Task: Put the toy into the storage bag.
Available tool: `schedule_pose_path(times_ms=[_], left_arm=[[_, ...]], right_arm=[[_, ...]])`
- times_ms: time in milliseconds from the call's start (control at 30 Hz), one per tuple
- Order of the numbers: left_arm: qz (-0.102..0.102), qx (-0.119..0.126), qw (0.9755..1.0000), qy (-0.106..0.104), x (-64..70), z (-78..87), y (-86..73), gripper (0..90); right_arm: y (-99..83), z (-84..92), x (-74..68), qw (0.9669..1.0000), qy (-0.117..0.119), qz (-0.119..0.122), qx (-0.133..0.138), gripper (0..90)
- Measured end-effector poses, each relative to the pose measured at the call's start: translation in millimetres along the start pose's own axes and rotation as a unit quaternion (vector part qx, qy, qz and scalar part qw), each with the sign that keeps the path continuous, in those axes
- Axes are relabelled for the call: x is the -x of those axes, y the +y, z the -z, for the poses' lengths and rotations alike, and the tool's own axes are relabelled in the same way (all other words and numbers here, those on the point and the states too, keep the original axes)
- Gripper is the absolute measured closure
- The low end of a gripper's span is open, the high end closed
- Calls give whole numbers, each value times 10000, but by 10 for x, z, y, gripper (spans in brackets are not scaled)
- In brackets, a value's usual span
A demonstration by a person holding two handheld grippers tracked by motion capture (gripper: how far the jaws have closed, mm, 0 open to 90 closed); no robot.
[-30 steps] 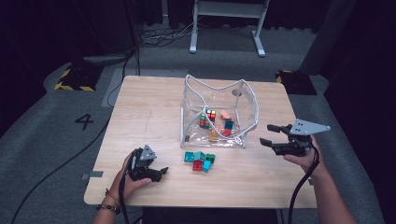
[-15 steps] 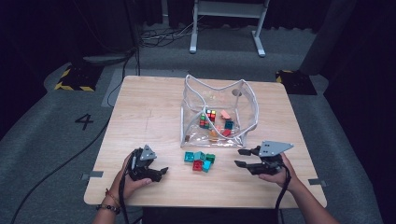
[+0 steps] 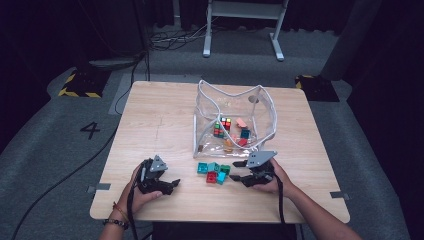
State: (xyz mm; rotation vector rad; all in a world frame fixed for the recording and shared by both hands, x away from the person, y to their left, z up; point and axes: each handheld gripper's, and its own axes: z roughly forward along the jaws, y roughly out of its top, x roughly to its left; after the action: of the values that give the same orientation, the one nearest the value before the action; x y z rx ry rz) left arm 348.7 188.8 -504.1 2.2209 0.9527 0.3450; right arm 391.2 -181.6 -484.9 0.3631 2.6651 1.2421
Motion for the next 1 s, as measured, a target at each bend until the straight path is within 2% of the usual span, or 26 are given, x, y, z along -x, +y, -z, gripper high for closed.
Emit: schedule_pose_path(times_ms=[167, 200, 267, 433, 567, 667, 833, 867, 933, 1000], left_arm=[[-2, 18, 10000, 7, 0, -3, 0, 156], [1, 15, 10000, 6, 0, -3, -1, 156], [3, 16, 10000, 7, 1, -3, -1, 156], [-12, 14, 10000, 12, -1, -2, 0, 156], [14, 4, 10000, 5, 2, -2, -1, 156], [9, 7, 10000, 13, 1, -1, -1, 156], [2, 15, 10000, 8, 1, -3, -1, 156], [3, 14, 10000, 8, 1, -3, -1, 156], [5, 11, 10000, 11, 1, -2, -1, 156], [4, 11, 10000, 11, 1, -2, -1, 156]], right_arm=[[14, -82, 31, 10000, -15, -20, -26, 458], [18, -93, 36, 9999, 71, -75, 27, 462], [36, -112, 37, 10000, 64, -53, 49, 476], [63, -183, 38, 10000, 50, 30, 64, 652], [49, -194, 52, 9998, 94, 83, 139, 675], [38, -120, 42, 9998, 66, -100, 139, 677], [24, 30, 60, 9997, 14, -37, 237, 678], [17, 60, 56, 9997, -32, -91, 232, 678], [-5, 137, 75, 9996, -64, 17, 263, 678], [-34, 225, 59, 9997, -125, -53, 204, 678]])
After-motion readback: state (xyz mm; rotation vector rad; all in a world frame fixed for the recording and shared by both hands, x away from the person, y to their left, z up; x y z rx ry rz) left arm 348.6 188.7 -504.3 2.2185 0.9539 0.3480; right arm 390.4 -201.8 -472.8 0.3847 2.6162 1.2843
